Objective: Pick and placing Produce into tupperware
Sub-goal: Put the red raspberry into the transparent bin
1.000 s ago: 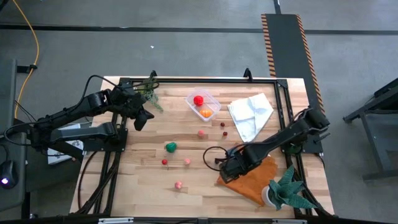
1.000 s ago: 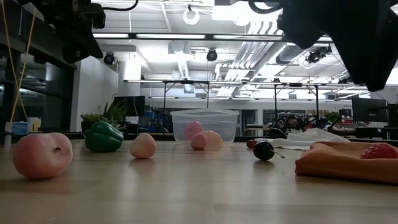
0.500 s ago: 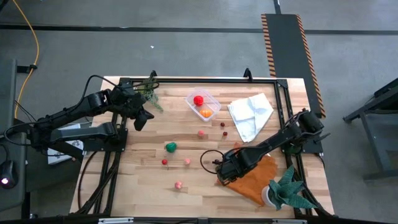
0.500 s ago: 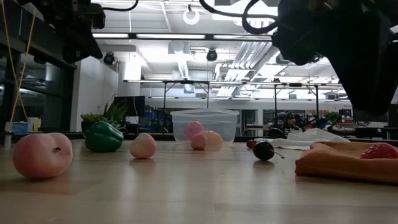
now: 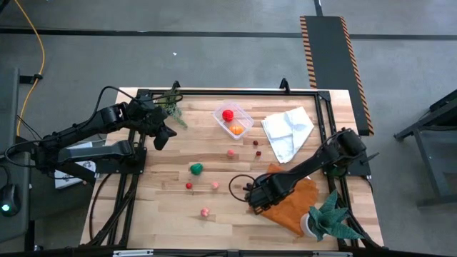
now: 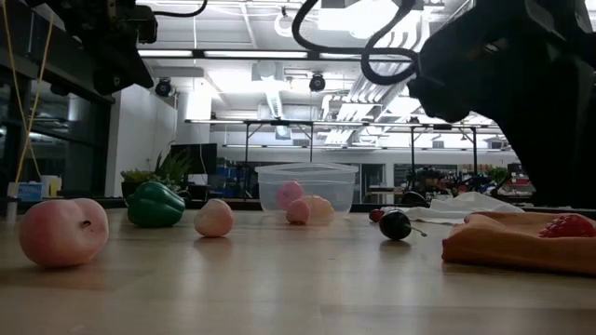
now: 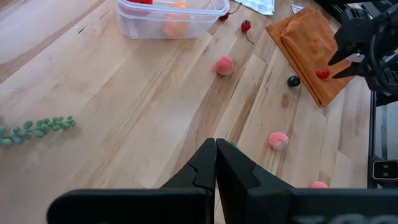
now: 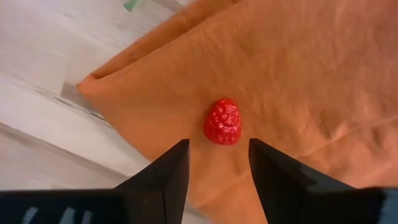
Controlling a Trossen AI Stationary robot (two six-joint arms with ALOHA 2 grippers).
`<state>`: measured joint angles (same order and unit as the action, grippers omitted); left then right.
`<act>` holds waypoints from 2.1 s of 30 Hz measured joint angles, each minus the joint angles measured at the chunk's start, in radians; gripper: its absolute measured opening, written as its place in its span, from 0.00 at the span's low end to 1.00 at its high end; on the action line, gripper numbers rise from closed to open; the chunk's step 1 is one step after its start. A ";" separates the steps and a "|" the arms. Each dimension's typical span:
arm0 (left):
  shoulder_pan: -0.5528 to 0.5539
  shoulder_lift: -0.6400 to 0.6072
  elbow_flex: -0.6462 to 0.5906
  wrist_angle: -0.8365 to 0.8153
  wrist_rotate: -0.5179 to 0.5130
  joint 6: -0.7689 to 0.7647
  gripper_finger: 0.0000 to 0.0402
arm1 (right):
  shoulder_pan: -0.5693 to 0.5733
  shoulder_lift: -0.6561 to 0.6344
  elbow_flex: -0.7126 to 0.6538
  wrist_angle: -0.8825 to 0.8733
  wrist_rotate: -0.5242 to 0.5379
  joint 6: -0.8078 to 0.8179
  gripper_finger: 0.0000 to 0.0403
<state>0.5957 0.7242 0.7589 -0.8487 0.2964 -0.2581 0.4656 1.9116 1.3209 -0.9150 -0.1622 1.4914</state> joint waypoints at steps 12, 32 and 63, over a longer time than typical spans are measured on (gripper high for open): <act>0.000 0.000 0.000 0.000 0.000 0.018 0.00 | 0.000 0.031 0.000 0.018 0.004 0.002 0.39; 0.000 0.000 0.000 -0.008 -0.001 0.026 0.00 | -0.003 0.031 -0.030 0.055 0.012 0.037 0.38; 0.000 0.000 0.000 -0.019 -0.001 0.026 0.00 | -0.009 0.031 -0.030 0.043 -0.004 0.029 0.34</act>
<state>0.5957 0.7245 0.7589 -0.8673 0.2955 -0.2317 0.4564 1.9430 1.2911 -0.8715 -0.1658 1.5205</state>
